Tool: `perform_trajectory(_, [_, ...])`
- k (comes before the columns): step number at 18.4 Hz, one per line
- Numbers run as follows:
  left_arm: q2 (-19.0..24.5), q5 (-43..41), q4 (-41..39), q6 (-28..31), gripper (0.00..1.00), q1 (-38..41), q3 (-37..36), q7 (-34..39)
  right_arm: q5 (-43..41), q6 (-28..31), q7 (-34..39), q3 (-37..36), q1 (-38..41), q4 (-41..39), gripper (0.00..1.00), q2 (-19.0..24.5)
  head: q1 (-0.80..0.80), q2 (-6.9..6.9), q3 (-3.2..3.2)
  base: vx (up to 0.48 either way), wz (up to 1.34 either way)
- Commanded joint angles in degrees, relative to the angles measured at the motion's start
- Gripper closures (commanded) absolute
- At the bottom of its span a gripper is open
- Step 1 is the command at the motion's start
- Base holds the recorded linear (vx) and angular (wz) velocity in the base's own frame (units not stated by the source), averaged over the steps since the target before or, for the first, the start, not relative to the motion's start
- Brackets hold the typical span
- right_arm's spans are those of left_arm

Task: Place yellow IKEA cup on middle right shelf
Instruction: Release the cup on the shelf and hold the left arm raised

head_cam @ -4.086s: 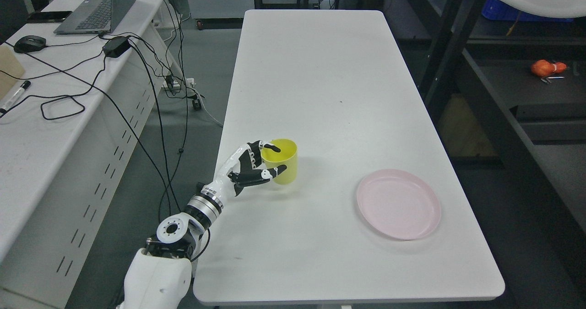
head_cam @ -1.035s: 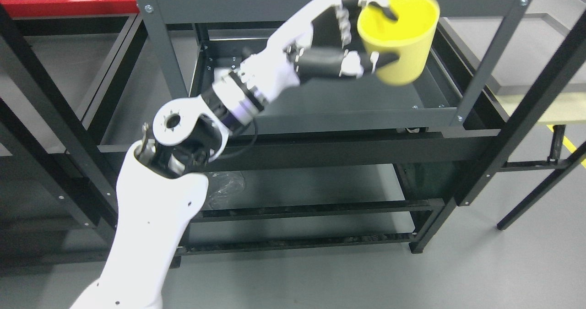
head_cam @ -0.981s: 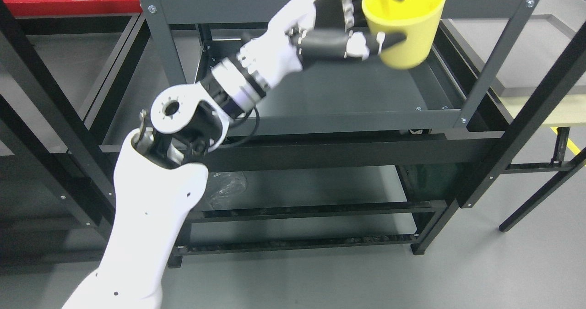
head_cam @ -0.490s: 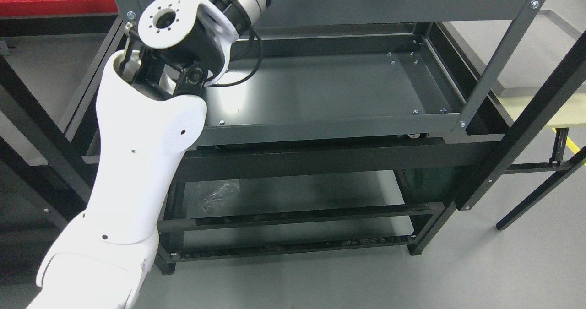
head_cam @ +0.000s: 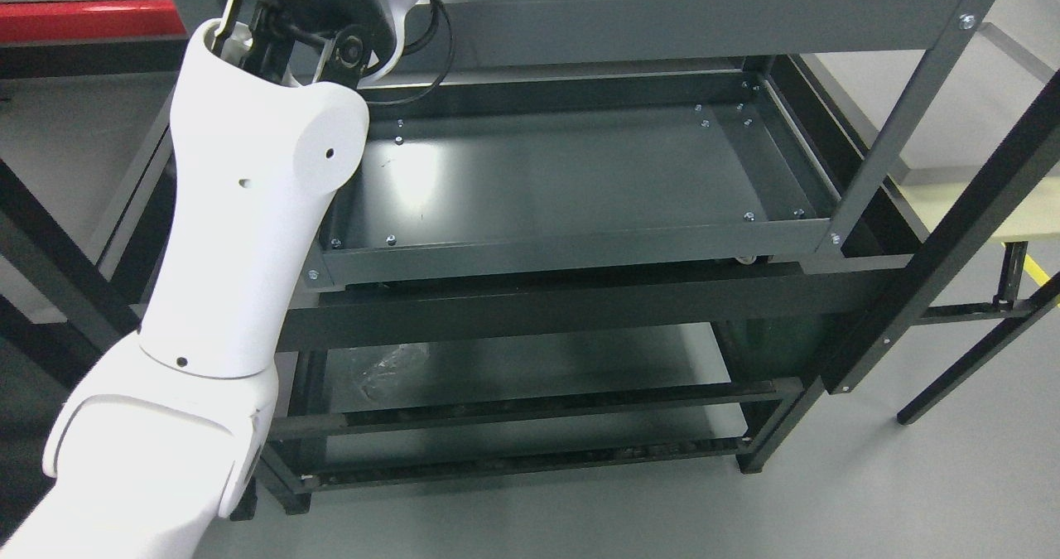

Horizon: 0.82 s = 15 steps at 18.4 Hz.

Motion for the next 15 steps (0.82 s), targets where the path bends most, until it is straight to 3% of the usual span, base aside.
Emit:
perform_trajectory(1, [1.0, -0.6, 17.1, -0.4, 0.99, -1.8, 0.5, 0.0, -1.4, 0.0, 0.0, 1.0, 0.8, 0.0, 0.01, -1.0, 0.0, 0.0, 0.0, 0.084, 0.05])
perform_trajectory(5, [1.0, -0.8, 17.3, -0.4, 0.95, -1.8, -3.2, 0.0, -1.4, 0.0, 0.0, 1.0, 0.8, 0.0, 0.01, -1.0, 0.0, -0.01, 0.0, 0.088, 0.03])
perform_trajectory(15, [1.0, -0.9, 18.1, -0.1, 0.41, -1.8, -6.8, -0.7, -1.4, 0.0, 0.0, 1.0, 0.8, 0.0, 0.01, -1.0, 0.0, -0.01, 0.0, 0.025, 0.04])
